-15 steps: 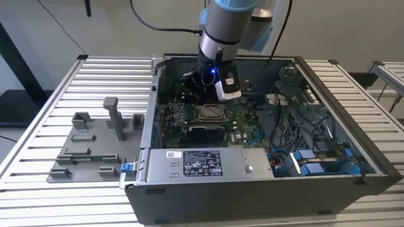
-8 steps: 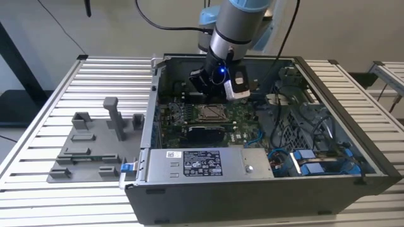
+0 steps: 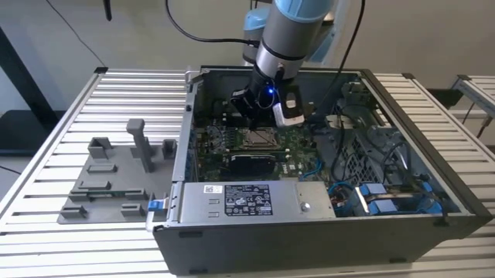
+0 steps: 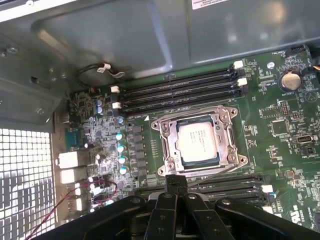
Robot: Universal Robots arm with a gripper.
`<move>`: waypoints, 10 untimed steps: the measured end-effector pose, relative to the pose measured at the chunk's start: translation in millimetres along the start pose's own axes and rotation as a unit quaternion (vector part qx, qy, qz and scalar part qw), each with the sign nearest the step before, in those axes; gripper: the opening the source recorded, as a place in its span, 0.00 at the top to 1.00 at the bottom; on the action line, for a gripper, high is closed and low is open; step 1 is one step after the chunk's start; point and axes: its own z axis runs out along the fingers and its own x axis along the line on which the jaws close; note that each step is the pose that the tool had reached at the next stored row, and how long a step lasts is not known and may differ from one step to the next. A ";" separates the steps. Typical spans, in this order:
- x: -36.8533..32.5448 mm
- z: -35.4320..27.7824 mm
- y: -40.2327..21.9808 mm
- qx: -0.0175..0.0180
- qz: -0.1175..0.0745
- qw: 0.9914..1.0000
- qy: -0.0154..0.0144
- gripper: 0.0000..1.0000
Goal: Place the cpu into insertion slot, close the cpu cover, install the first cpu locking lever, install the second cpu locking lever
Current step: 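Install the second cpu locking lever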
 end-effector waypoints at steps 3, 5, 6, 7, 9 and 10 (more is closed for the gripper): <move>0.7 2.9 -0.8 0.000 0.002 1.000 0.000 0.89; 1.5 5.4 -1.5 0.000 0.004 1.000 -0.001 0.89; 2.1 6.8 -1.9 0.000 0.005 1.000 -0.001 0.89; 2.8 8.4 -2.4 -0.001 0.006 1.000 -0.001 0.89; 4.5 11.6 -3.4 -0.001 0.008 1.000 -0.002 0.89; 5.5 13.4 -4.0 -0.001 0.010 1.000 -0.002 0.89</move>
